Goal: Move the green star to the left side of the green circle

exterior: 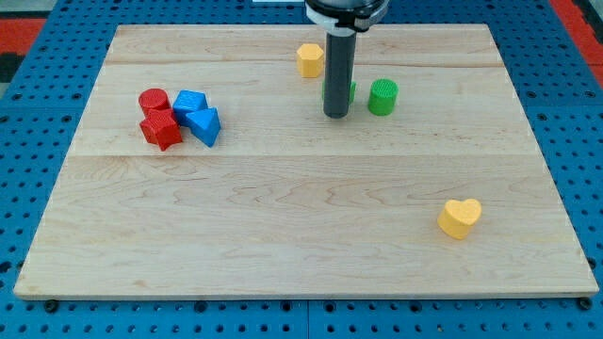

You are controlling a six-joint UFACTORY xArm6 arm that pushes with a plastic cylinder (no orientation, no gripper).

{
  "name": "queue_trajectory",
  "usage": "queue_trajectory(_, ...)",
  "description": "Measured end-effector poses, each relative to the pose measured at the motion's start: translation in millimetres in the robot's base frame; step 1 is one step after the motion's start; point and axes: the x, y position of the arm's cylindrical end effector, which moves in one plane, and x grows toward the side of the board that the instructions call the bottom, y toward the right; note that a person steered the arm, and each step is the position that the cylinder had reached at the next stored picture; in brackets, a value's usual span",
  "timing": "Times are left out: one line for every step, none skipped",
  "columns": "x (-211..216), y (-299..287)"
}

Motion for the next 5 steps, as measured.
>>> queue_trajectory(-3, -35)
queue_trajectory(-24, -55)
queue_trajectory(-47, -50)
queue_trajectory(-47, -29)
queue_trajectory(-43, -3)
